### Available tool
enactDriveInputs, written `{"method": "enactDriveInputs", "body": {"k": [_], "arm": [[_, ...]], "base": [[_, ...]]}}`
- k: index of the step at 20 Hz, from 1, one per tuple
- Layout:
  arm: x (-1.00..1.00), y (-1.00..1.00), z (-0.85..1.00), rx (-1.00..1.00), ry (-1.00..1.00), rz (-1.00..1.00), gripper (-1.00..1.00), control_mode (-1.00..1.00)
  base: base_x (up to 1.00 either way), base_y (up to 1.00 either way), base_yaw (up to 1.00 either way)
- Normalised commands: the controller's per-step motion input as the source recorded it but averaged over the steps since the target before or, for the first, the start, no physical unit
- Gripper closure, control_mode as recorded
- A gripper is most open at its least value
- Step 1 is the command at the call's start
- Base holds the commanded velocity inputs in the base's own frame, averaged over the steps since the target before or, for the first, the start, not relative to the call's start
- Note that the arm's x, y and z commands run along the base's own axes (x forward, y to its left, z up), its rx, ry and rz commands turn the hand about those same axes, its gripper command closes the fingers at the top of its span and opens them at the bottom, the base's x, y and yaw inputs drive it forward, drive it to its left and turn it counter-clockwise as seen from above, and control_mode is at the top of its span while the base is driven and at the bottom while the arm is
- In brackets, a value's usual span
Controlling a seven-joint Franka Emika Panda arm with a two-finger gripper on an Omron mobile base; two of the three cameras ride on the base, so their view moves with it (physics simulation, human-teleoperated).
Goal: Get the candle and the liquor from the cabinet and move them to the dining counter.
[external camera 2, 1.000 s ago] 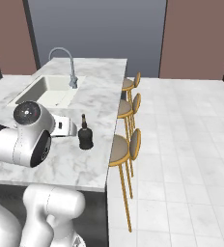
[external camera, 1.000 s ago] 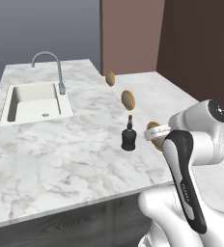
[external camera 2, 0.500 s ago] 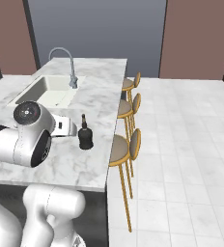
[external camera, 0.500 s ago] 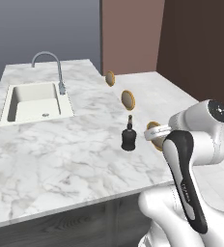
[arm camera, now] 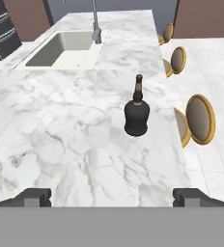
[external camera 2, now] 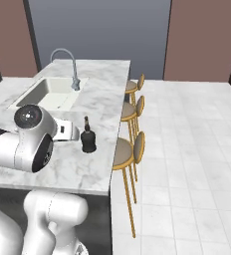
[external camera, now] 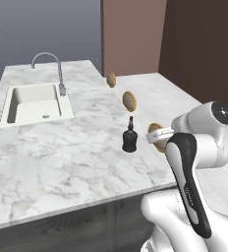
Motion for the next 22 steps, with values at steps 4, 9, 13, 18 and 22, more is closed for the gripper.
{"method": "enactDriveInputs", "body": {"k": [4, 9, 13, 18, 22], "arm": [[0.0, 0.0, 0.0, 0.0, 0.0, 0.0, -1.0, 1.0], [0.0, 0.0, 0.0, 0.0, 0.0, 0.0, -1.0, 1.0], [0.0, 0.0, 0.0, 0.0, 0.0, 0.0, -1.0, 1.0], [0.0, 0.0, 0.0, 0.0, 0.0, 0.0, -1.0, 1.0], [0.0, 0.0, 0.0, 0.0, 0.0, 0.0, -1.0, 1.0]], "base": [[-0.67, 0.01, -0.04], [-0.64, 0.08, 0.0], [-0.3, 0.26, 0.08], [-0.03, 0.3, 0.44], [0.0, 0.23, 0.59]]}}
